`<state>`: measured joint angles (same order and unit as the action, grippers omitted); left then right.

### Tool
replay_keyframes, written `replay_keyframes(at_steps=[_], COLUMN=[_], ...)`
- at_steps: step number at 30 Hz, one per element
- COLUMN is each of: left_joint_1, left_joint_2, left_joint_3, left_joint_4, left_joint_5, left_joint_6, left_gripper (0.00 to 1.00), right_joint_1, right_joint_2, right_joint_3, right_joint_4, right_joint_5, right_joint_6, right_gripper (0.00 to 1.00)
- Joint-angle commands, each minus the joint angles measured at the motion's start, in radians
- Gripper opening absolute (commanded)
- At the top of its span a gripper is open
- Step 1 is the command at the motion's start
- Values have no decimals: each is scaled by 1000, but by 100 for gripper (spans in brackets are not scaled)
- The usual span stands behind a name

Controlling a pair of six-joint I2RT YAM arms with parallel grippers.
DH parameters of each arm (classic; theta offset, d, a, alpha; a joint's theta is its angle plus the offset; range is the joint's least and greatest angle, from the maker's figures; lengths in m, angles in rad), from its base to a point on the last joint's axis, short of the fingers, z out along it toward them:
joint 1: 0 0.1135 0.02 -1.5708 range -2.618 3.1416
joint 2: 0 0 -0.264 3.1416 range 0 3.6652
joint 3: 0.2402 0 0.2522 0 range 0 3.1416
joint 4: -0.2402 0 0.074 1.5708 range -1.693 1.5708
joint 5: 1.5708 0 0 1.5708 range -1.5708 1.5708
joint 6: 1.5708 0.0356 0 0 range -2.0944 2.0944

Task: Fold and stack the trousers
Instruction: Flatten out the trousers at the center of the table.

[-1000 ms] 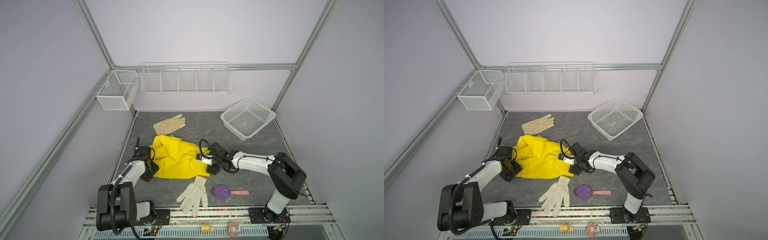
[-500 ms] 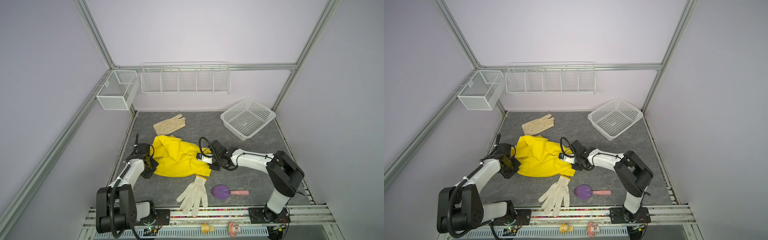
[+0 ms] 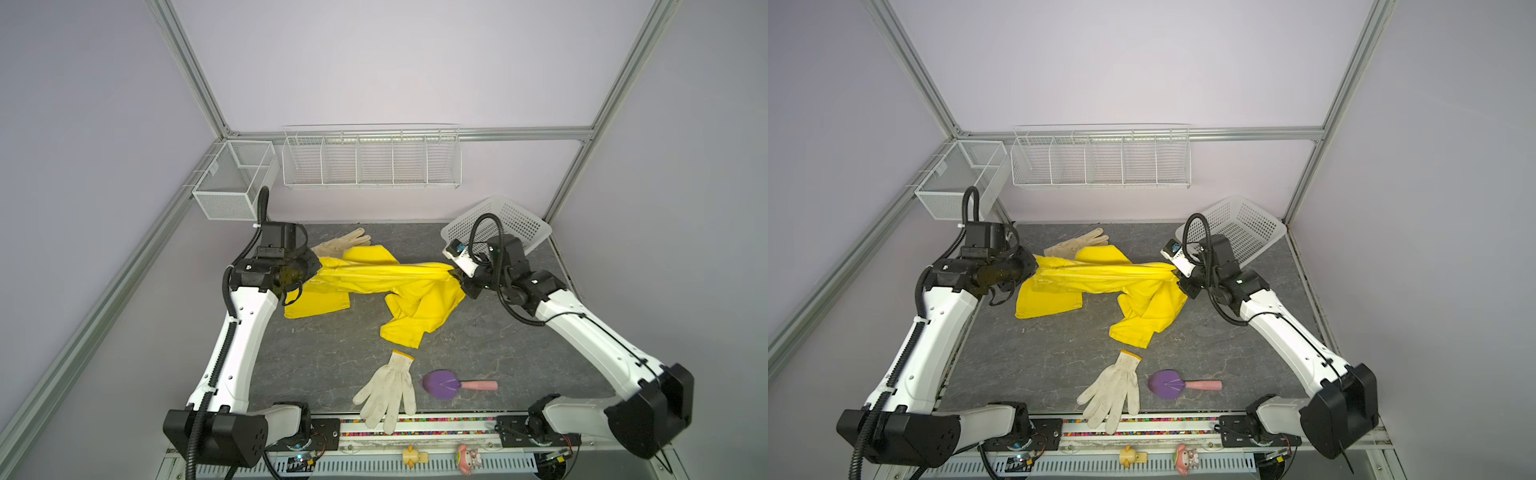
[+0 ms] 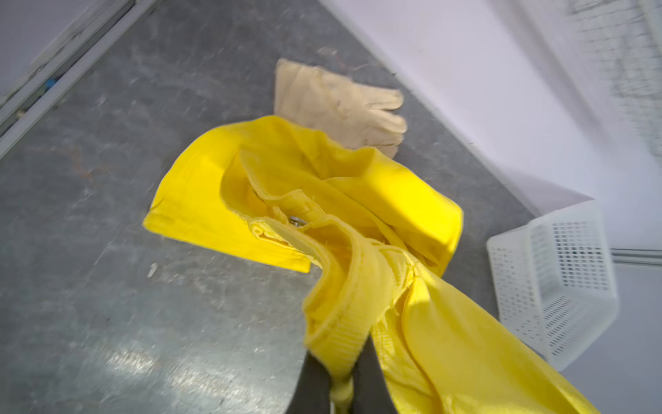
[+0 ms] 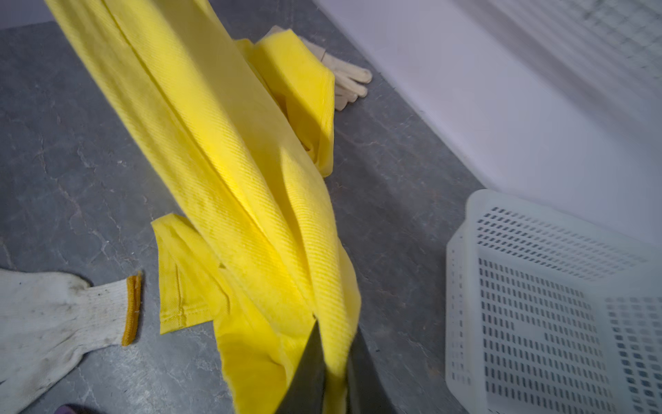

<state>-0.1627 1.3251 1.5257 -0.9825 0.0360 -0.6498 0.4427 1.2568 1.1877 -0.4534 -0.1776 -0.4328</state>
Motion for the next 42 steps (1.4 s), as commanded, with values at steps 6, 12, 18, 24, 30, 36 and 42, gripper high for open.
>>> replay_keyframes(at_steps=[6,12,18,24,30,36,42], left_joint_1=[-149,-268,-268,-177,-48,56,95], left_joint_2=[352,654,573,229,6,-147,-206], left_joint_3=[673,1242,1053,458,40,-189,-314], left_joint_4=[-127,-225,-250,-92,-24,-26,-32], left_joint_5=[-25,-31,-171,-336,-418,-587,-587], left_joint_6=[116,178,251,263,273,258,270], left_gripper=[0,0,0,0,0,0,0], right_joint_1=[-116,-118,60,339,510,601,381], right_joint_2=[-184,-259,-233,-71,250,430,372], right_joint_3=[162,173,56,-85,-2,110,72], right_joint_4=[-165,-145,-126,44,167,170,219], right_joint_5=[4,-68,-96,-40,-97,-259,-379], right_joint_6=[-48,-58,-82,-21,-3,50,181], right_gripper=[13,13,14,14,16,49,76])
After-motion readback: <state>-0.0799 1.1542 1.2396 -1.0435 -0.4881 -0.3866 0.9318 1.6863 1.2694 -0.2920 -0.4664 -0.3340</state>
